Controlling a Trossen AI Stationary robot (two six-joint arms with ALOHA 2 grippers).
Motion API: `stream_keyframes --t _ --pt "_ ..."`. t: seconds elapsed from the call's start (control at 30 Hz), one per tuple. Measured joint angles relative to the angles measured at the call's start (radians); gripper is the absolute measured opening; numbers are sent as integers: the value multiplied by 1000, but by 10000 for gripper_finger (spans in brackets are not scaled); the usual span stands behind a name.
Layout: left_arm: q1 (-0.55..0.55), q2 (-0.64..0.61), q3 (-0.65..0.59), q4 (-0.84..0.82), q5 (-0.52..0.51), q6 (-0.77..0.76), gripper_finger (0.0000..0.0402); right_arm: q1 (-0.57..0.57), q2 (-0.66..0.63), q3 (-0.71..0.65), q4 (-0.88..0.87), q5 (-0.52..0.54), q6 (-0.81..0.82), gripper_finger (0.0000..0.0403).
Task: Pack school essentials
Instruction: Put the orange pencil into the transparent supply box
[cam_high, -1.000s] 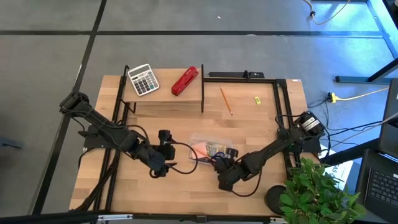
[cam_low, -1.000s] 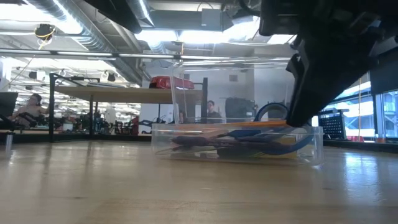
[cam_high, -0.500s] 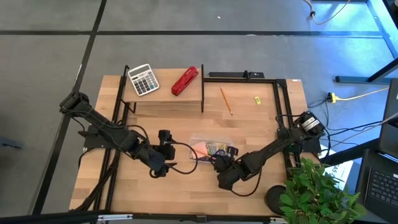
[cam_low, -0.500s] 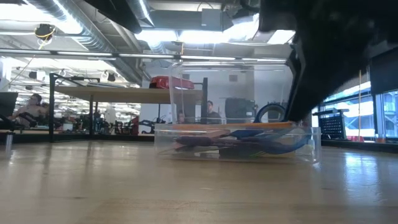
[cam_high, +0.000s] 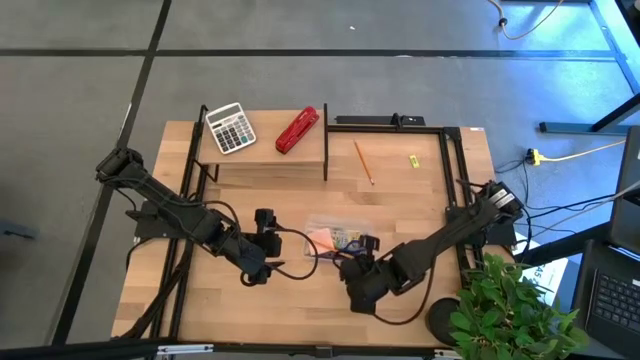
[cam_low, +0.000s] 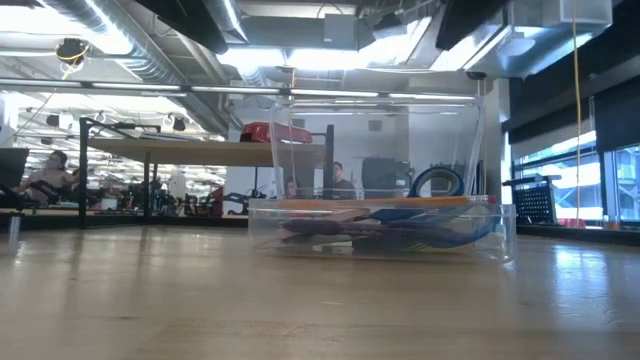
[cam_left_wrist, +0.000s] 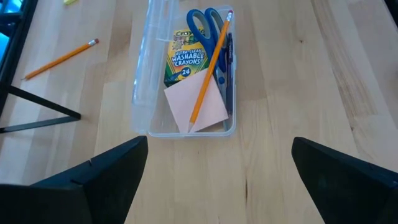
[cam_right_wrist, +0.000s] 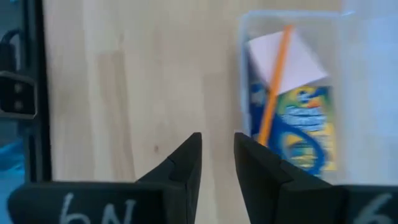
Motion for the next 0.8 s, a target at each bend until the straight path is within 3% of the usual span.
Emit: stream_keyframes --t 0.23,0.5,0.67,0.8 --pt "0 0 0 0 0 0 393 -45 0 188 -237 120 68 97" --pt "-1 0 0 0 0 -7 393 -202 -1 404 -443 111 75 97" --pt "-9 0 0 0 0 -7 393 -334 -1 494 -534 5 44 97" --pt "-14 0 0 0 0 -8 393 -461 -1 506 -561 -141 -28 97"
